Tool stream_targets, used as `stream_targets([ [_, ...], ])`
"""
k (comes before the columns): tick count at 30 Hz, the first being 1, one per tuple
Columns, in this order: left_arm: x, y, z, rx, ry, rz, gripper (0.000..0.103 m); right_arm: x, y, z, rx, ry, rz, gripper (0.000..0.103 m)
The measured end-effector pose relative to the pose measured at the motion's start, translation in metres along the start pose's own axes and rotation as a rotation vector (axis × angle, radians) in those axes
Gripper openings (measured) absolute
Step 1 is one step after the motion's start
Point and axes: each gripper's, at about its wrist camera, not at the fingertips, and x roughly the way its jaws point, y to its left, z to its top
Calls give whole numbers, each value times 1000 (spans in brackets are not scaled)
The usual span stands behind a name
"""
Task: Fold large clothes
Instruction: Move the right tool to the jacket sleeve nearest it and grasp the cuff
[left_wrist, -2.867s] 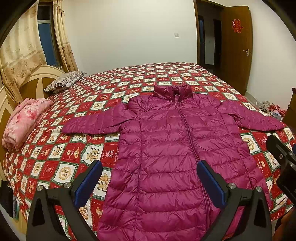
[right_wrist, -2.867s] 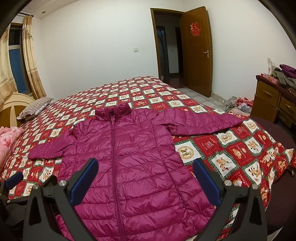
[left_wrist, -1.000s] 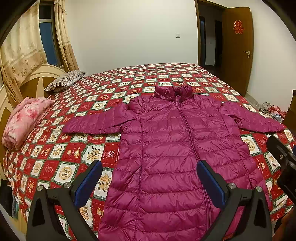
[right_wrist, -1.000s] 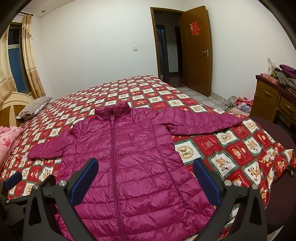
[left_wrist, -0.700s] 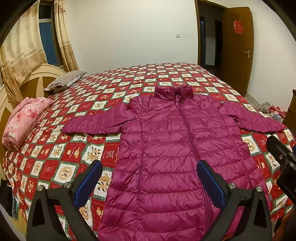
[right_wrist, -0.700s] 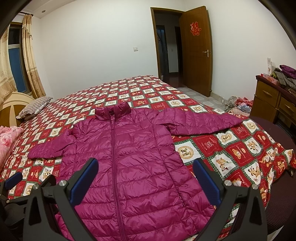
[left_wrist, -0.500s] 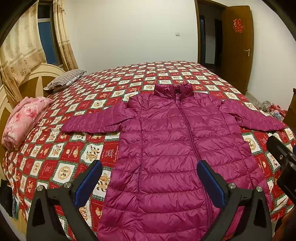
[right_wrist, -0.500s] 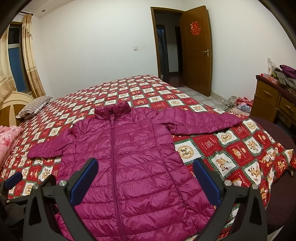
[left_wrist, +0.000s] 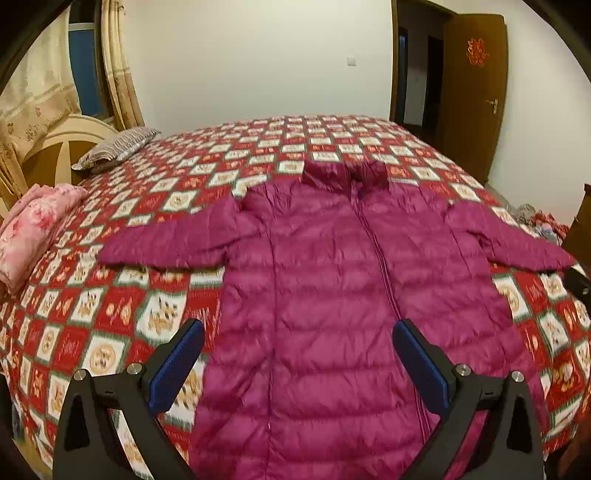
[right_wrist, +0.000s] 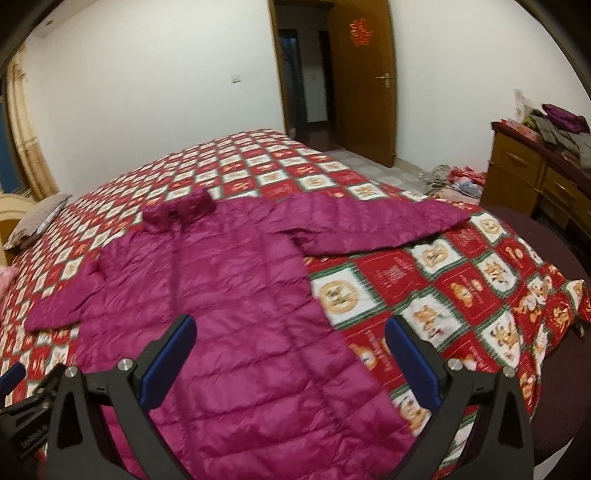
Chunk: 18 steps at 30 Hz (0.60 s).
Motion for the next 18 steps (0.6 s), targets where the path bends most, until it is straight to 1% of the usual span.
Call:
stream_targets([
  [4, -7, 4, 21, -7, -57, 16, 102, -4, -12, 22, 12, -51, -35, 103],
  [7, -22, 8, 37, -27, -107, 7, 102, -10, -16, 36, 17, -82, -37, 103],
  [10, -39, 8, 44, -37, -137, 4, 102, -19, -17, 45, 11, -119, -35, 103],
  [14, -52, 5, 41, -21, -127, -8, 102, -31, -12, 46, -5, -135, -12, 103],
  [18, -60, 4, 27, -20, -127, -18, 102, -42, -8, 36, -27, -149, -11, 103],
])
